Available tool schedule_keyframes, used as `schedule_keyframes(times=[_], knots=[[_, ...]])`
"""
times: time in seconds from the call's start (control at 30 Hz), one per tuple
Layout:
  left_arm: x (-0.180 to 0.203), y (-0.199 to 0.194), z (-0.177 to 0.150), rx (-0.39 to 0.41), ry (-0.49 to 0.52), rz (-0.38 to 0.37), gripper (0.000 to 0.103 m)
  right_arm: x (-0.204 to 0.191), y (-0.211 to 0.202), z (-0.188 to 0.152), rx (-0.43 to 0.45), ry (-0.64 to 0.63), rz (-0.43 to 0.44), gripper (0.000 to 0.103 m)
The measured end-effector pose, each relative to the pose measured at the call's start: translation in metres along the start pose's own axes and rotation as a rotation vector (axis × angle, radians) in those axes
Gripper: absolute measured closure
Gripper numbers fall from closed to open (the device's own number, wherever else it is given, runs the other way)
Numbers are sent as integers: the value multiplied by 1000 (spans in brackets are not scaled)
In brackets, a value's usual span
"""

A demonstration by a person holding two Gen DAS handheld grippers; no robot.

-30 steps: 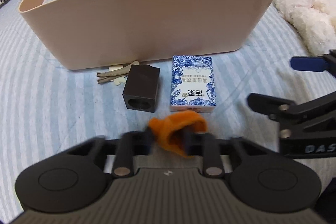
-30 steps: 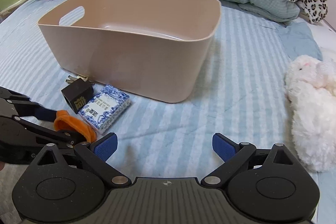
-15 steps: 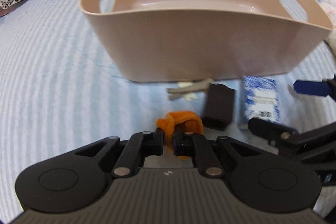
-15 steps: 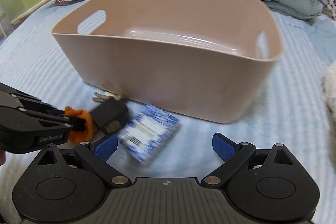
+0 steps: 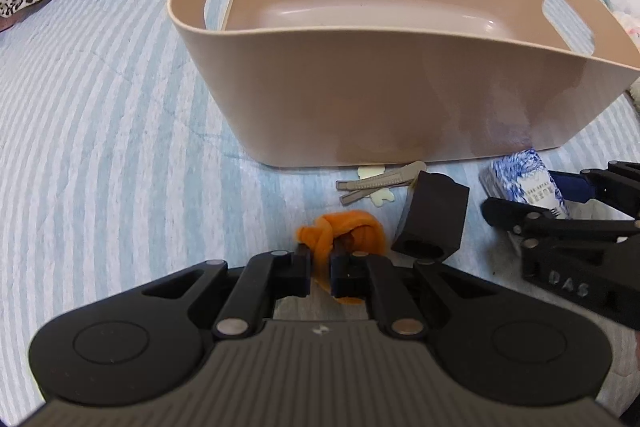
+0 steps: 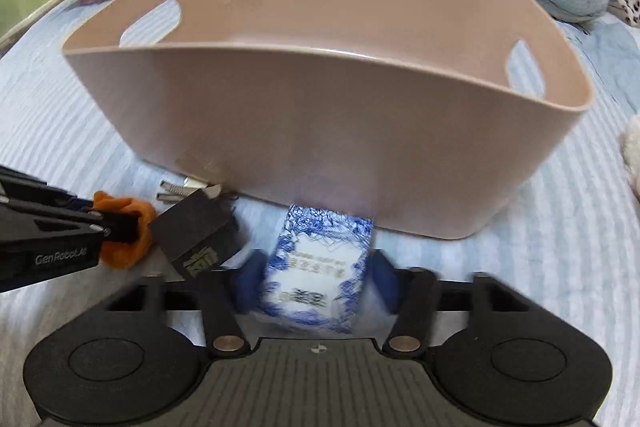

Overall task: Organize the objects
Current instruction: 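Grasp the orange silicone piece with the left tool while the right tool grasps the blue-and-white box, then carry both items over the basket and release them inside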

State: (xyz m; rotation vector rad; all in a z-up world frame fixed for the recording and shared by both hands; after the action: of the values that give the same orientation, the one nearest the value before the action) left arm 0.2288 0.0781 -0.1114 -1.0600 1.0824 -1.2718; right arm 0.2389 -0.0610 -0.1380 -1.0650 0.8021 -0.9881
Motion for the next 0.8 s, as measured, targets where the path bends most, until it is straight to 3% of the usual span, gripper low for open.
schedule_keyframes(times=[0.3, 0.53, 0.8], knots=[[16, -31, -5, 68, 41, 28, 94, 9, -31, -18, 8, -7, 49, 60], [34, -58, 12, 134, 65, 24, 94, 15, -79, -10, 106, -36, 60, 60], [36, -99, 47, 218, 93, 37, 94, 23, -142, 29, 262, -51, 57, 60]])
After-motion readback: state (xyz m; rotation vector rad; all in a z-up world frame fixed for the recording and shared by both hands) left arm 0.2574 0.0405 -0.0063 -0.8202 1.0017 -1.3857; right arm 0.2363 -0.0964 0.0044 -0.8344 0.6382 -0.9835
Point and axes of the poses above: each gripper's, at about its wrist camera, not at the fingertips, and y roughly the way its jaws point, x to its right, z to its top, the point moved 10 cm from there along y, roughly the way its jaws point, and after that the axes turned 15 degrees about -x, right-handed, at the moved point
